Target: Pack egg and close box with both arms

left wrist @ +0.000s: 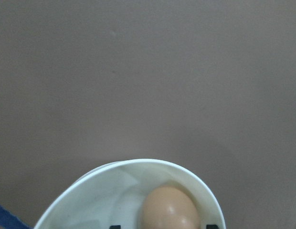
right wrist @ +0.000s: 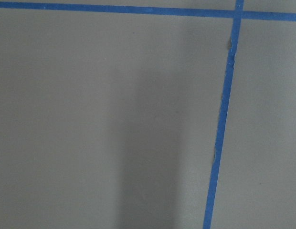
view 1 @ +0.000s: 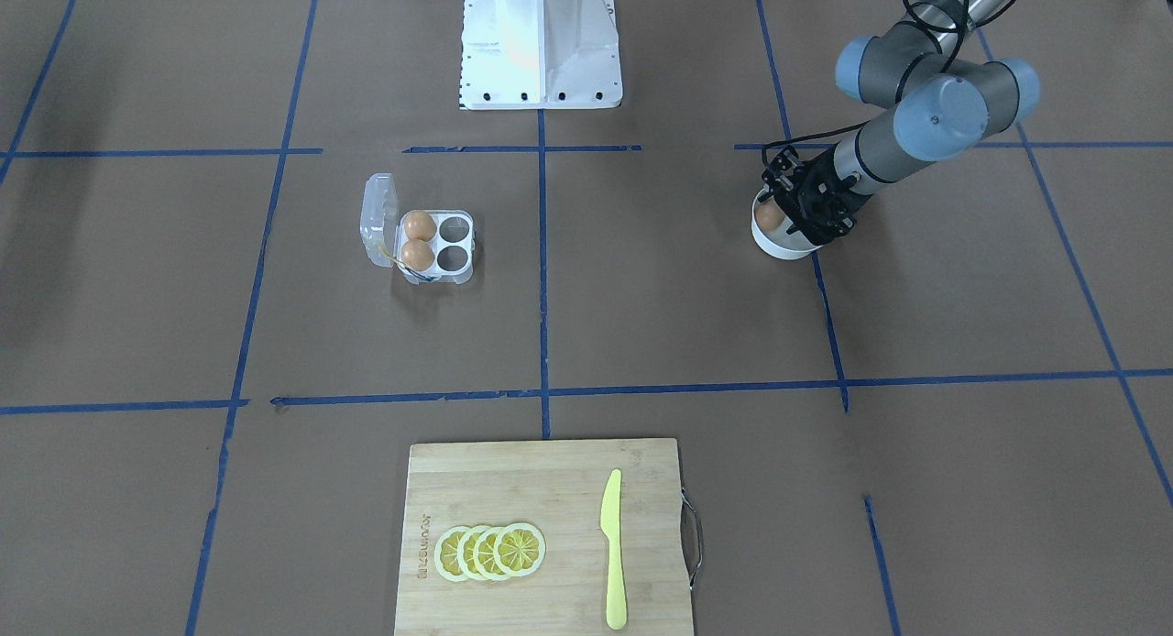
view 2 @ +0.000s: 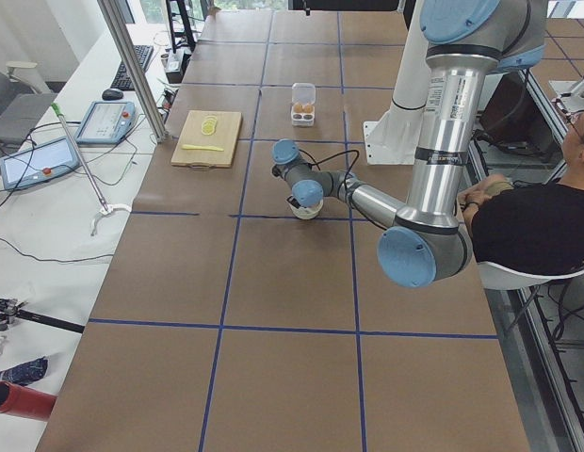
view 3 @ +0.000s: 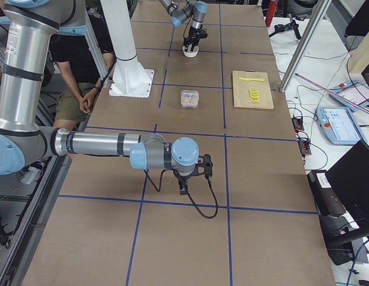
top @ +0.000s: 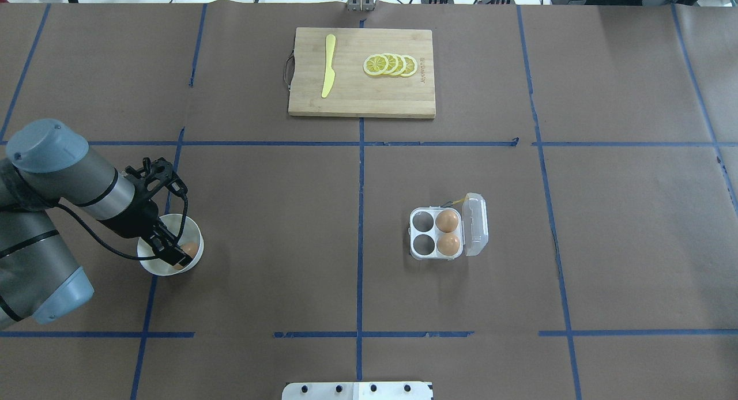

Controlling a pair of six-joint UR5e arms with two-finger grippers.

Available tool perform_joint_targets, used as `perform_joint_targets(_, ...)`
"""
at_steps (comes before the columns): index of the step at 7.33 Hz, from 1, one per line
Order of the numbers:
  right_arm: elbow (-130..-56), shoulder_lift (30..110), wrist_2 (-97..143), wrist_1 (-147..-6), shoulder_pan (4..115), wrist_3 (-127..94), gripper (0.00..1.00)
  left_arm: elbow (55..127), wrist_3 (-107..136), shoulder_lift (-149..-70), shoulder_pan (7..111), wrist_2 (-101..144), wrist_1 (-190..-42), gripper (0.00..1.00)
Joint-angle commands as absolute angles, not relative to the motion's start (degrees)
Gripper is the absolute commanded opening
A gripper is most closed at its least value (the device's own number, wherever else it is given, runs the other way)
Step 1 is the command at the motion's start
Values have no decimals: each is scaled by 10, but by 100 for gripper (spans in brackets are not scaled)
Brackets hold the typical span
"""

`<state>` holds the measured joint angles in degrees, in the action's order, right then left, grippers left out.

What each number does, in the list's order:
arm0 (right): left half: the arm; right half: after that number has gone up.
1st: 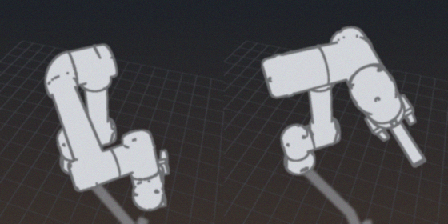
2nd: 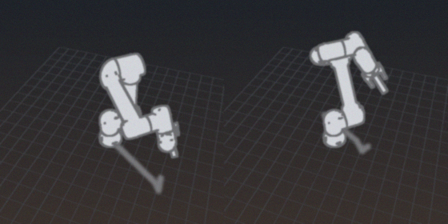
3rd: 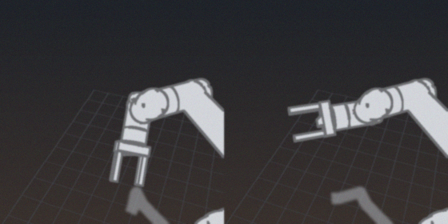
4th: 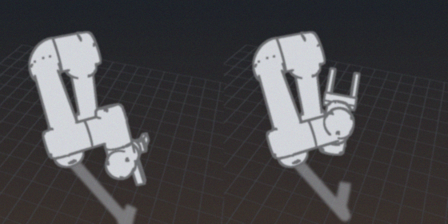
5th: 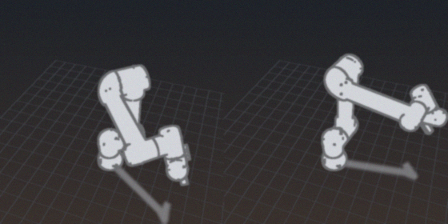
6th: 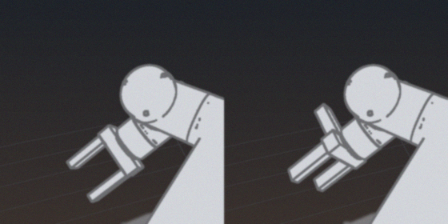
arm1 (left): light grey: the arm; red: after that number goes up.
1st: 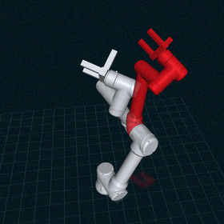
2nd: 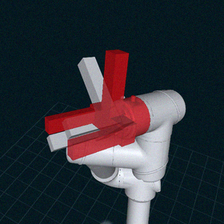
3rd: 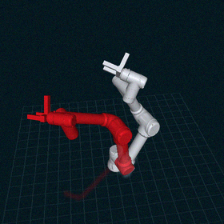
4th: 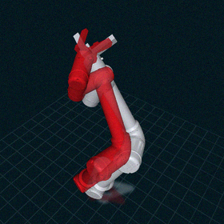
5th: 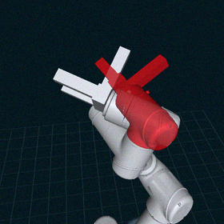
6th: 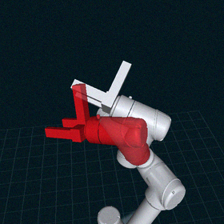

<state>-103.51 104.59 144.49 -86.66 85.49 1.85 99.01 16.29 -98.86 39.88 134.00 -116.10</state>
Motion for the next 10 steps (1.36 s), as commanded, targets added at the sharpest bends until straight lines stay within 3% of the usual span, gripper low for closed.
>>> perform_joint_targets(1, -1034, 1046, 1445, -867, 854, 18, 100, 991, 168, -990, 398, 1314, -1160, 67)
perform_joint_targets(6, -1034, 1046, 1445, -867, 853, 18, 100, 997, 174, -986, 386, 1287, -1160, 67)
perform_joint_targets(8, -1033, 1046, 1445, -867, 853, 18, 100, 998, 178, -985, 381, 1286, -1159, 60)
perform_joint_targets(10, -1030, 1046, 1445, -866, 853, 18, 100, 999, 178, -985, 381, 1285, -1158, 17)
